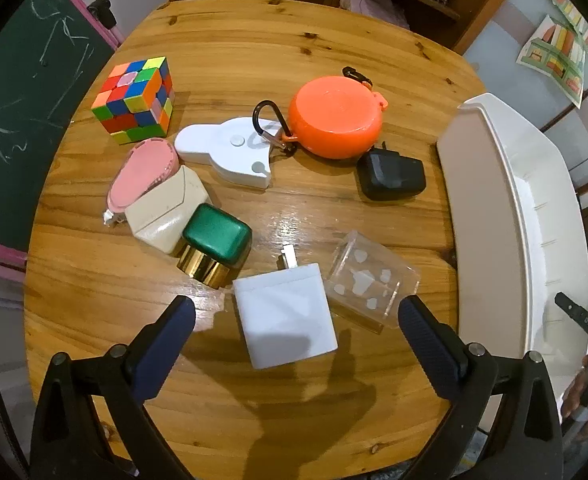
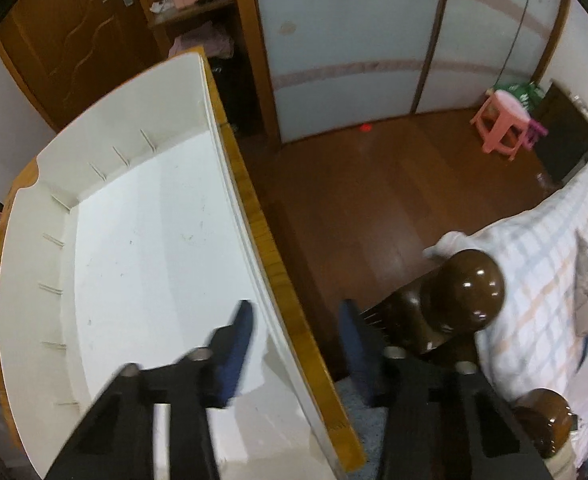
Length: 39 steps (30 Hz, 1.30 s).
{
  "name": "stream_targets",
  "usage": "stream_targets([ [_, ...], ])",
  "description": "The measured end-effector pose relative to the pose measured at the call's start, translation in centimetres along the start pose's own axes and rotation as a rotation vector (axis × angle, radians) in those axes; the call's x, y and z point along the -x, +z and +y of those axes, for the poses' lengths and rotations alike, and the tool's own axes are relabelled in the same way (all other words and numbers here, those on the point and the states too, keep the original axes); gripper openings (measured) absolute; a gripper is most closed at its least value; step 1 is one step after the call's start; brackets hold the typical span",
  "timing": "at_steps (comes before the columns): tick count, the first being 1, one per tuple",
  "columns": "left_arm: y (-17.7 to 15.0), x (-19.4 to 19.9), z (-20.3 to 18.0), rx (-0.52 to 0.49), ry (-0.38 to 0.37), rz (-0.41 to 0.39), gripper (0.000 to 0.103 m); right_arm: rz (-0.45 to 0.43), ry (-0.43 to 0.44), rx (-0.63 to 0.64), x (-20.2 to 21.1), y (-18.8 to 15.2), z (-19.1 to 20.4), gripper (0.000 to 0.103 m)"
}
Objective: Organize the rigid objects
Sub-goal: 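Close the right gripper on the white bin wall while left tool approaches white charger, then grasp the white square charger with the left gripper and lift it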
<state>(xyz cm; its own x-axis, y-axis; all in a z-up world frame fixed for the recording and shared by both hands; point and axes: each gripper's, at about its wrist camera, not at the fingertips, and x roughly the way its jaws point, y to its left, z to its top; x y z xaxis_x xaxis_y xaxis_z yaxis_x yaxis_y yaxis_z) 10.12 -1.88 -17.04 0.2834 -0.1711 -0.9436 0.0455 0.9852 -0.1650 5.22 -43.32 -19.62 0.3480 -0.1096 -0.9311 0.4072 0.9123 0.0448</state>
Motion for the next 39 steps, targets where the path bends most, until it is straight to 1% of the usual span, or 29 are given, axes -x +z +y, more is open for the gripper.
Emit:
stream_targets([
  [2,0.1,-0.4,0.2,0.008,0.010,0.009,0.096,0.010,0.007,0.015,-0.4,0.2,0.4,0.019],
  [3,0.2,-0.6,0.3,0.011,0.013,0.015,0.095,0.006,0.020,0.025,-0.4,0.3,0.8,0.019],
  [6,0.2,-1.1,0.8,0.039,0.001,0.062,0.088,0.000,0.005,0.062,-0.5,0.1,1.8,0.019],
  [7,0.3,-1.5,1.0,0.044,0.002,0.083,0.087,0.001,0.014,0.072,-0.5,0.0,2.0,0.019],
  [9,0.1,-2.1,1.2,0.053,0.001,0.115,0.087,0.007,0.040,0.079,-0.5,-0.1,2.2,0.013],
  [13,-0.3,-2.5,1.0,0.034,0.017,0.136,0.087,0.024,0.088,0.090,-0.6,-0.6,3.2,0.012],
  [15,-0.4,-2.7,0.9,0.022,0.025,0.140,0.087,0.026,0.091,0.111,-0.6,-0.9,4.2,0.009],
  [20,-0.5,-3.5,1.3,0.024,0.043,0.158,0.087,0.028,0.094,0.131,-0.5,-1.4,5.6,0.009],
  [21,-0.6,-3.8,1.5,0.032,0.038,0.165,0.085,0.028,0.094,0.128,-0.5,-1.5,5.7,0.009],
  [22,-0.6,-3.9,1.7,0.042,0.025,0.171,0.080,0.028,0.092,0.127,-0.4,-1.4,5.7,0.009],
  [24,-0.4,-4.5,2.1,0.074,-0.013,0.187,0.075,0.029,0.094,0.122,-0.4,-1.5,5.7,0.009],
  [25,-0.5,-4.5,2.3,0.085,-0.015,0.181,0.073,0.031,0.095,0.120,-0.4,-1.5,5.6,0.009],
  [26,-0.4,-4.4,2.4,0.095,-0.020,0.159,0.072,0.033,0.095,0.118,-0.4,-1.5,5.6,0.009],
  [27,-0.3,-4.4,2.5,0.099,-0.030,0.149,0.067,0.035,0.095,0.118,-0.4,-1.5,5.6,0.009],
  [29,0.0,-4.8,3.1,0.105,-0.038,0.129,0.064,0.039,0.094,0.117,-0.4,-1.6,5.6,0.009],
  [32,0.3,-5.0,3.0,0.105,-0.016,0.119,0.064,0.044,0.095,0.112,-0.3,-1.6,5.7,0.009],
  [34,0.5,-5.3,2.2,0.103,0.001,0.120,0.064,0.047,0.100,0.106,-0.3,-1.7,5.5,0.009],
  [39,1.6,-6.3,0.9,0.062,0.075,0.125,0.064,0.054,0.103,0.097,-0.5,-1.6,5.3,0.009],
])
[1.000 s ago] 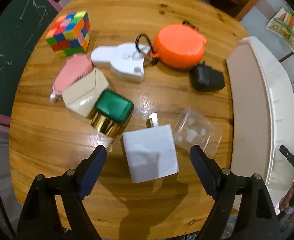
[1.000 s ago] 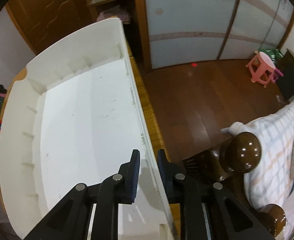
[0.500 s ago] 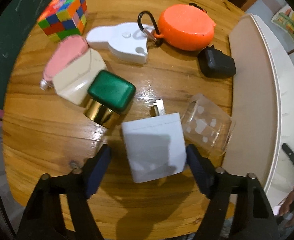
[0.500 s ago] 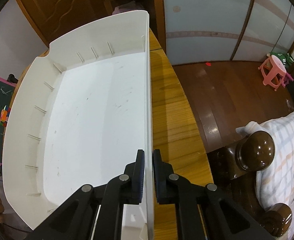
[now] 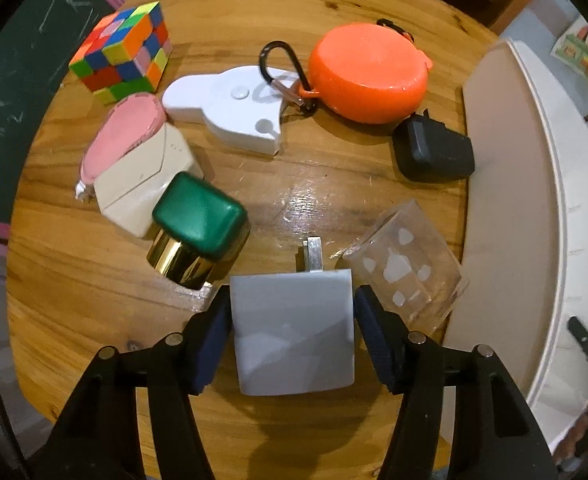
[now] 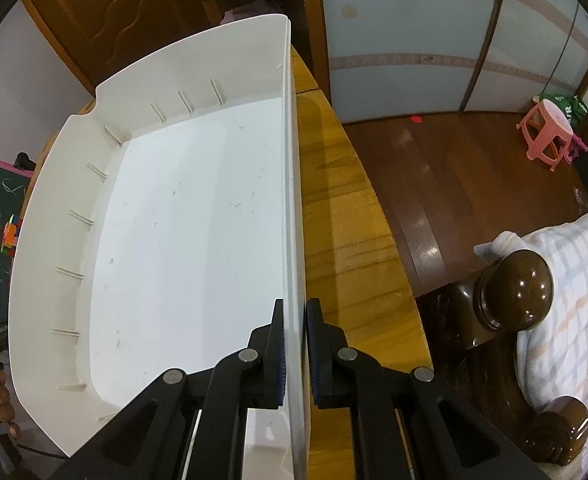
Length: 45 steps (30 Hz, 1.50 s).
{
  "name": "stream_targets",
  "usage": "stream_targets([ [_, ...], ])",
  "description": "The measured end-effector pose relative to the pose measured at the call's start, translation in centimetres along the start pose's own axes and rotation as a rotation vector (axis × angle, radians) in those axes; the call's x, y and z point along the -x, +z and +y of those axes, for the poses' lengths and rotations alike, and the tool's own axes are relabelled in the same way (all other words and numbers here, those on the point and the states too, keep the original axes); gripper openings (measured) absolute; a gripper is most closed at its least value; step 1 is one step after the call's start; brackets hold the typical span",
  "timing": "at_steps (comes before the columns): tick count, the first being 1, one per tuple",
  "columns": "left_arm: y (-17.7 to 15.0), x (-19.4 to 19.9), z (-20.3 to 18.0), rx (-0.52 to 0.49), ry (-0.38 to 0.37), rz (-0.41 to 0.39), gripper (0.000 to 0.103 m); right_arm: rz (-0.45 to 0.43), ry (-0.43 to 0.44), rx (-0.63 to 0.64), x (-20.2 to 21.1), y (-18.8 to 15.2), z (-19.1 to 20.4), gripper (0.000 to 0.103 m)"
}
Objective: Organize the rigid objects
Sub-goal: 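Grasp the white square charger with the left gripper and lift it, then carry the charger into the white bin and open the left gripper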
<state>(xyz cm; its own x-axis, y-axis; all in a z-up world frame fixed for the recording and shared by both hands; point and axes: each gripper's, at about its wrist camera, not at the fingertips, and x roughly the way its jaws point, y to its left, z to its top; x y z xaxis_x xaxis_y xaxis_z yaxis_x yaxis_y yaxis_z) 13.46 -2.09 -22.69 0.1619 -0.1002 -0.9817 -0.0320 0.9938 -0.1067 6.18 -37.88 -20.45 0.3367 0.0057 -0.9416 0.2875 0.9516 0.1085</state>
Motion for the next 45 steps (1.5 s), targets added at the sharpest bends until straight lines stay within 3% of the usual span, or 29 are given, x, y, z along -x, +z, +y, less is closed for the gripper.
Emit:
stream_targets([
  [5,0.4,-0.8,-1.1,-0.046,0.062,-0.015,0.064,0.005,0.003,-0.007,-0.1,0.0,-0.2,0.009],
  [14,-0.1,-0.8,-2.0,-0.044,0.080,-0.036,0.060,0.016,0.011,-0.022,-0.4,-0.1,-0.4,0.009],
  [26,-3.9,2.0,-2.3,-0.112,0.115,-0.081,0.059,0.019,0.012,-0.027,-0.4,-0.3,-0.3,0.009],
  [31,-4.5,5.9,-2.1,-0.117,0.085,-0.138,0.059,0.016,0.017,-0.034,-0.4,-0.4,-0.4,0.009],
  [38,-4.6,14.4,-4.4,-0.213,0.019,-0.320,0.059,0.007,0.026,-0.039,-0.3,-0.6,-0.7,0.008],
  [45,-4.1,16.9,-8.9,-0.303,-0.102,-0.339,0.059,-0.009,0.041,-0.010,-0.1,-1.1,-1.0,0.006],
])
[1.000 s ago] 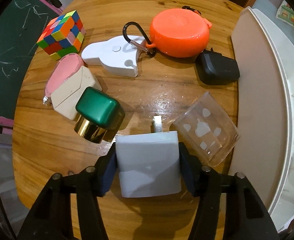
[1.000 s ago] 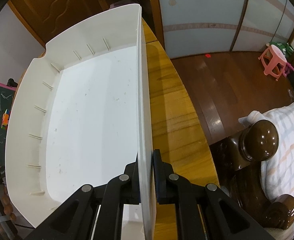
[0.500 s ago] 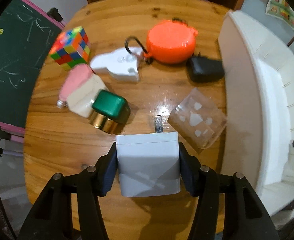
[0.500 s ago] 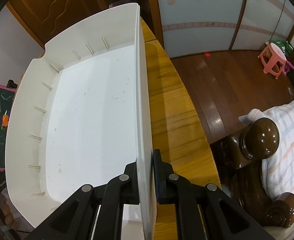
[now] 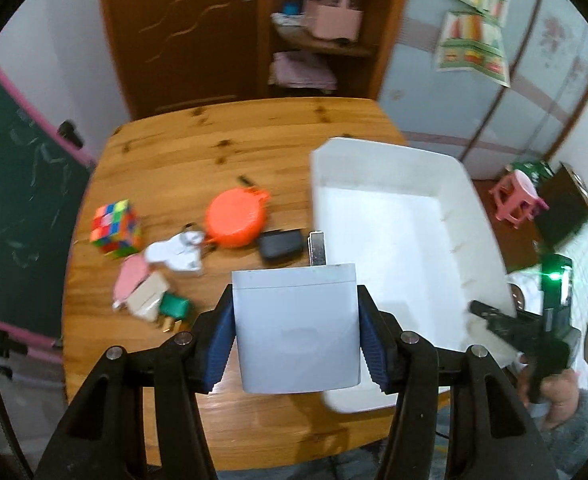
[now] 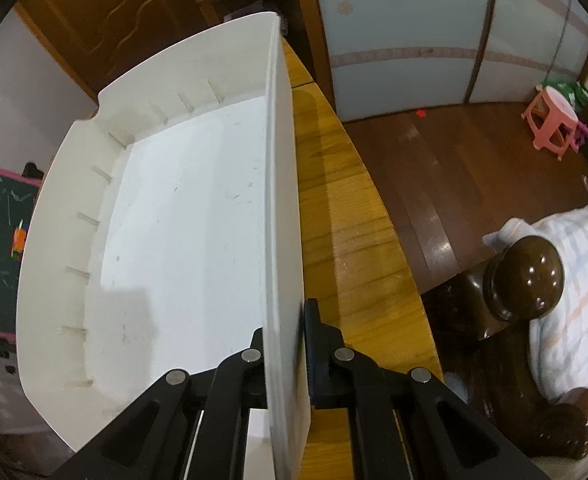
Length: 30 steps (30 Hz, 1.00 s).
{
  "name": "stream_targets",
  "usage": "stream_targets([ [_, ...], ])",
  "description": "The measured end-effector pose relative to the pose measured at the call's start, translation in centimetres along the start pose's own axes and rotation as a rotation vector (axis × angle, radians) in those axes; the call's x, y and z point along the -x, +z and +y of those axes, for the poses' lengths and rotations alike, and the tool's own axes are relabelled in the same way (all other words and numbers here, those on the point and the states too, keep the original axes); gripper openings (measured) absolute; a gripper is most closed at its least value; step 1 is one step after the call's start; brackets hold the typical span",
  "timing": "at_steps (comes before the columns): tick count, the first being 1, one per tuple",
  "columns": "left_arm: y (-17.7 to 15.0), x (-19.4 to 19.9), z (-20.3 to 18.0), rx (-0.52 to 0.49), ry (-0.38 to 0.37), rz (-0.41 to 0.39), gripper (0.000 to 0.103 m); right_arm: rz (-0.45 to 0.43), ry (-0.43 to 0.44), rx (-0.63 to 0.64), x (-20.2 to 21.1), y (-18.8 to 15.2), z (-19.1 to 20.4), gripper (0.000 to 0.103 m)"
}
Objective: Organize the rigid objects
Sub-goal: 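Carry the charger into the white bin and open the left gripper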
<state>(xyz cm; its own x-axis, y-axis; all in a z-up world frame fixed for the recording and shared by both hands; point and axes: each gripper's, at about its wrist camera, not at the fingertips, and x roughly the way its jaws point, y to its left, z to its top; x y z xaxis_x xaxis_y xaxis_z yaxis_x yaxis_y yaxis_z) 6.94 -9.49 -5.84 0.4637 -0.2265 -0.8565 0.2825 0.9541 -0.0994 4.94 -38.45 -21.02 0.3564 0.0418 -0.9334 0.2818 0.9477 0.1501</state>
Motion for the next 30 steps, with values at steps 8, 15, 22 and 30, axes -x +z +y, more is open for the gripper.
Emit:
stream_targets([
  [8,1.3,-2.4,-4.4,-0.072,-0.086,0.054,0.059,-0.007,-0.024,0.029,0.5,-0.4,-0.9,0.006],
  [15,2.1,-5.1,-7.5,-0.107,-0.123,0.099,0.059,-0.002,0.002,-0.032,0.9,-0.6,-2.6,0.006],
  [22,2.7,-8.1,-9.1,-0.120,-0.118,0.146,0.059,0.013,0.038,-0.068,0.7,-0.7,-3.1,0.007],
  [30,2.2,-11.9,-10.2,-0.140,-0.105,0.206,0.059,0.022,0.038,-0.091,0.7,-0.5,-3.2,0.008],
])
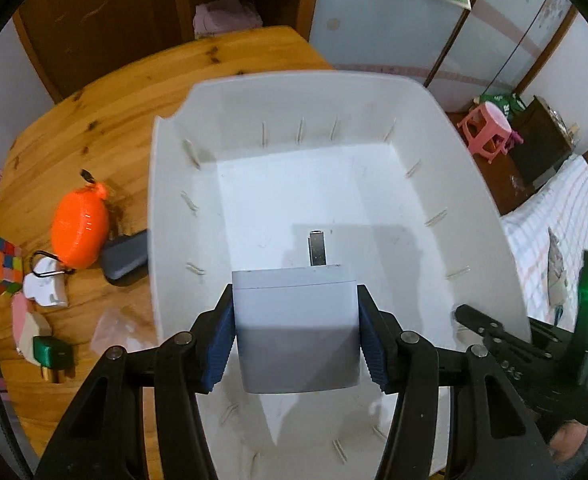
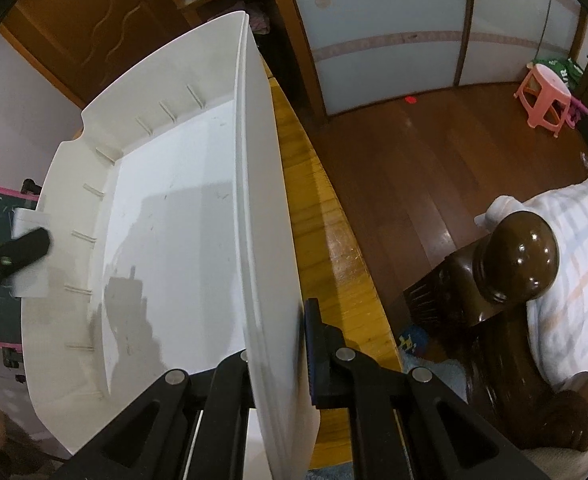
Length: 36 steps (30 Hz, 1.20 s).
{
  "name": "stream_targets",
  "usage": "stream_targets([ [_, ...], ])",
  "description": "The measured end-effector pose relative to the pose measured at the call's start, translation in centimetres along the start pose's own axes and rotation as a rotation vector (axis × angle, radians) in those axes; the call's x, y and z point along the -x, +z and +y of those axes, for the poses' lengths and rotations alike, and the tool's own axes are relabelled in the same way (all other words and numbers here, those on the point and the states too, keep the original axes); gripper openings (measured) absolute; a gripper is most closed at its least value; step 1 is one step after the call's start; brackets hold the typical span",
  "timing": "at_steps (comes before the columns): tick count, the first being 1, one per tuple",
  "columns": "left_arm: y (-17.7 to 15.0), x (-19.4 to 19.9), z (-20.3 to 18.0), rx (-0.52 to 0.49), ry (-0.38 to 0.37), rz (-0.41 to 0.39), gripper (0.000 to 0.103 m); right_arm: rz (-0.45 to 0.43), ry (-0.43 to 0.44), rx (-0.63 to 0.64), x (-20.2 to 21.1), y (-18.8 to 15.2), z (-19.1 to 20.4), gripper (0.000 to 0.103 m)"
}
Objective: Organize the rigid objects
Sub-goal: 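Carry the charger into the white bin and open the left gripper, then withdraw the left tool from the bin toward the clear plastic box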
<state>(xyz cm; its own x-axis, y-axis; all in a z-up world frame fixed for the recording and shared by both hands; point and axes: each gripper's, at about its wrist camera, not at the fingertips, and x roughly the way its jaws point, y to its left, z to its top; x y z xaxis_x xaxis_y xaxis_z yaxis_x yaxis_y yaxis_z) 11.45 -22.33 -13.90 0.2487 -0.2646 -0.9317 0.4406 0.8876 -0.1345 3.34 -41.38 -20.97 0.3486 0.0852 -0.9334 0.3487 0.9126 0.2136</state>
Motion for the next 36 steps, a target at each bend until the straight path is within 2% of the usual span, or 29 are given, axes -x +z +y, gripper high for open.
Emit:
stream_targets([
  [5,-0.3,-1.9,-0.6,-0.024,0.005,0.041,0.059,0.007,0.018,-0.031,-0.2,0.1,-0.7,0.009],
  [15,-0.6,-3.2,-0.9,-0.047,0.029,0.066,0.060,-0.005,0.020,-0.038,-0.3,-0.1,-0.9,0.009],
  [20,-0.8,-4.6,-1.1,-0.065,0.024,0.110,0.060,-0.005,0.024,-0.047,-0.3,-0.1,-1.1,0.009],
  [23,-0.9,-4.4,-1.5,-0.083,0.016,0.100,0.060,-0.005,0.024,-0.048,-0.3,-0.1,-1.1,0.009],
  [24,-0.9,-4.2,-1.6,-0.087,0.017,0.094,0.062,-0.005,0.025,-0.048,-0.3,-0.1,-1.1,0.009],
  [27,-0.8,-3.5,-1.7,-0.094,0.027,0.056,0.083,-0.003,0.025,-0.049,-0.3,-0.1,-1.1,0.009],
  [31,-1.1,-1.6,-1.6,-0.115,0.023,-0.002,0.088,-0.003,0.025,-0.050,-0.3,0.0,-1.1,0.009],
  [36,-1.4,0.6,-0.7,-0.111,0.017,-0.040,0.088,-0.006,0.008,-0.050,-0.3,-0.1,-1.0,0.009],
])
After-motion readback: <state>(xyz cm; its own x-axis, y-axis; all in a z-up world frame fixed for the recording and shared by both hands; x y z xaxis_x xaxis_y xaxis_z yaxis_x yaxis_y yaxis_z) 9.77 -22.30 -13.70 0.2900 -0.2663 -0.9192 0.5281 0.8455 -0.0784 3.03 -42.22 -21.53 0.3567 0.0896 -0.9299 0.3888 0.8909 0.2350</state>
